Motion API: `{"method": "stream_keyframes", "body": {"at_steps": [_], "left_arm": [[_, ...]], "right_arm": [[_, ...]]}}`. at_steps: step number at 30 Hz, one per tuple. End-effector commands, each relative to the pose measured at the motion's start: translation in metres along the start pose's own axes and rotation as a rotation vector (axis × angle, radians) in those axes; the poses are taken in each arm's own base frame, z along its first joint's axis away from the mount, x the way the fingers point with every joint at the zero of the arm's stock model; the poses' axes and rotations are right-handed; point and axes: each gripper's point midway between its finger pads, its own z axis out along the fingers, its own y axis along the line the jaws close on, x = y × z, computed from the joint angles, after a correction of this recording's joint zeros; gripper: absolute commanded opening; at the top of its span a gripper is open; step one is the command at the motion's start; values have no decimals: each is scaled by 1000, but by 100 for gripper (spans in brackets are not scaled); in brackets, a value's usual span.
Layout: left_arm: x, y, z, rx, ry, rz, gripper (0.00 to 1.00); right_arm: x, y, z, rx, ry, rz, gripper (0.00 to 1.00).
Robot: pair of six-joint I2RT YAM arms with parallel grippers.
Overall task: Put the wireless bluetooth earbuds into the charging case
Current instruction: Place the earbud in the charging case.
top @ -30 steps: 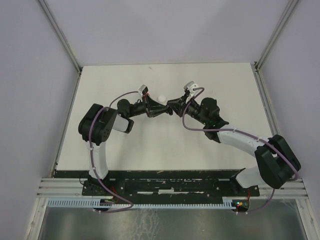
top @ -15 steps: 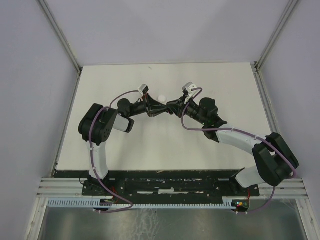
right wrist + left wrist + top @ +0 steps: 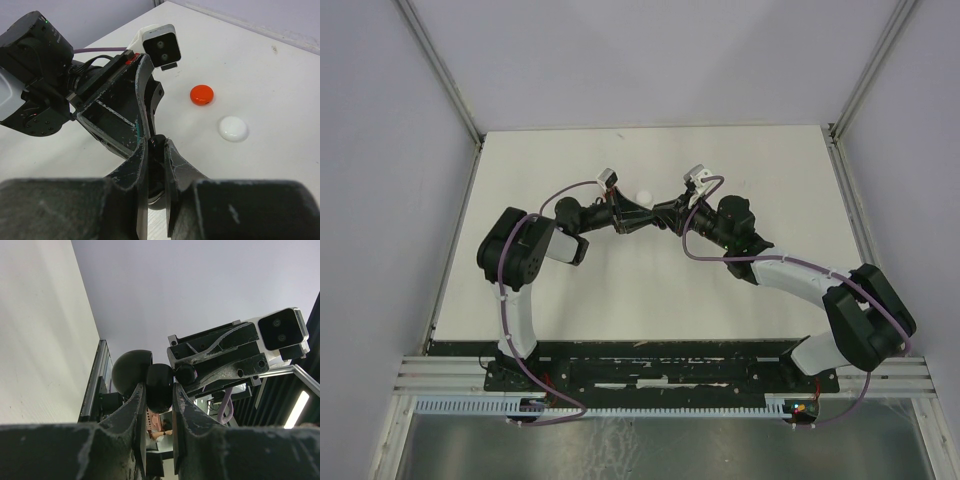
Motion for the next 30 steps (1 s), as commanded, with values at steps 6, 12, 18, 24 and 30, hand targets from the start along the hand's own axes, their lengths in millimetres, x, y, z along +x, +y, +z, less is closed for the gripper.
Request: {"method": "stream_keyframes", "body": {"at_steps": [6, 12, 18, 24, 30], "left_arm": [[5, -46, 2, 100, 23, 99, 3], [5, -49, 2, 105, 22, 103, 3], [4, -52, 2, 111, 18, 107, 3], [3, -54, 0, 118, 15, 105, 3], [4, -56, -1, 127, 20, 106, 3]], "right_arm": [[-8, -3, -1, 13, -25, -30, 8], [-6, -5, -3, 22, -19, -33, 8], [-6, -6, -4, 28, -19, -37, 8], [-7, -7, -6, 34, -27, -39, 8], [-9, -8, -8, 37, -35, -41, 8]]}}
